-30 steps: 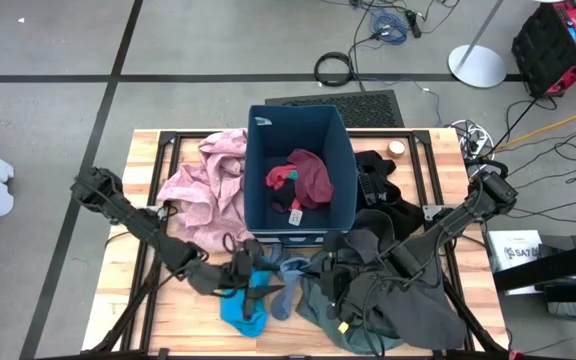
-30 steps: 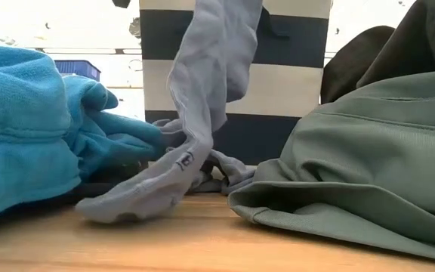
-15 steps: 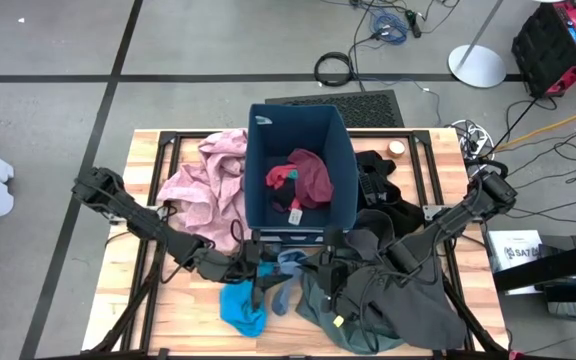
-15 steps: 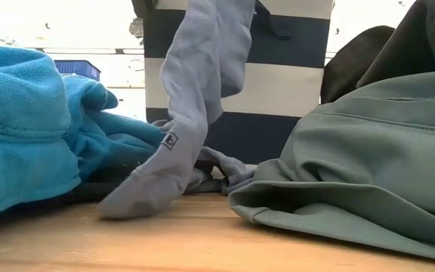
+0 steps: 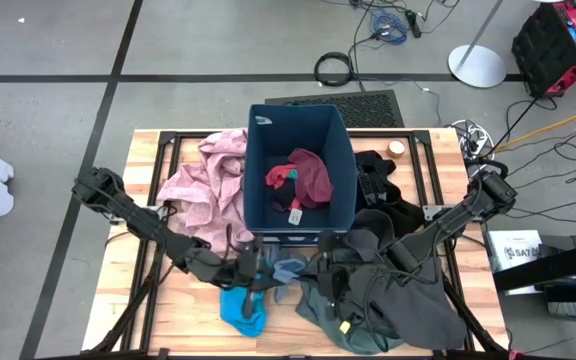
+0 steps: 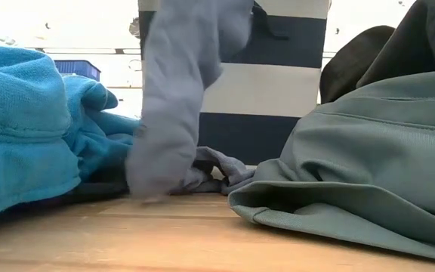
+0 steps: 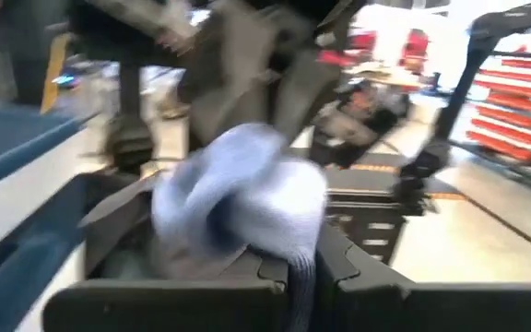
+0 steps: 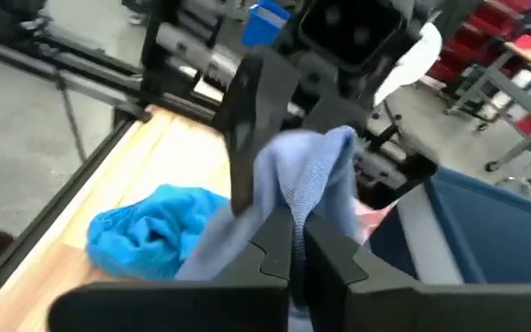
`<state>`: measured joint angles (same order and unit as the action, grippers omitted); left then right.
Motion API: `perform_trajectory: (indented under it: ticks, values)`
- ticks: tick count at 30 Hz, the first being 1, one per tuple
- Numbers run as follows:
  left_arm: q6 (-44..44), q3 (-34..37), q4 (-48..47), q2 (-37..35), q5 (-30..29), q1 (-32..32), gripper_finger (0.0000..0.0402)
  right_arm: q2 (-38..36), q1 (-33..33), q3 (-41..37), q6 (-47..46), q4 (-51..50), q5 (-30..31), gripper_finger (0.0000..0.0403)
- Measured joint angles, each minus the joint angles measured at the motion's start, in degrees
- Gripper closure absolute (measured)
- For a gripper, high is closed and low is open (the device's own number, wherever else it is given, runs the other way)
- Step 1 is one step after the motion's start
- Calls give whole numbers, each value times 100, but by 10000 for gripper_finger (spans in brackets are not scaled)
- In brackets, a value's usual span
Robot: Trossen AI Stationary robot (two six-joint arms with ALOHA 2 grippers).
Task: Sort clothes
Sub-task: Put the blue sock into the blue laundry organizer
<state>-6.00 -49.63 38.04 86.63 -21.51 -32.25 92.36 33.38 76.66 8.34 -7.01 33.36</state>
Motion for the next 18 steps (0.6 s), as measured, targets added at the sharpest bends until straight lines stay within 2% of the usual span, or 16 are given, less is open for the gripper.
perform_trajectory:
  ticks: [5, 10, 14, 18]
  values:
    - [338, -125, 48, -3, 220, -94, 396, 0, 167, 0, 26, -8, 4, 336]
    - [585, -161, -14, -133, 222, -90, 398, 0, 394, 0, -313, -376, 835, 265]
    - [664, -163, -169, -466, 193, -84, 399, 0, 541, -13, -1318, -1286, 996, 226]
    - [882, -211, -145, -927, 155, -37, 400, 0, 591, -353, -2634, -1820, 606, 209]
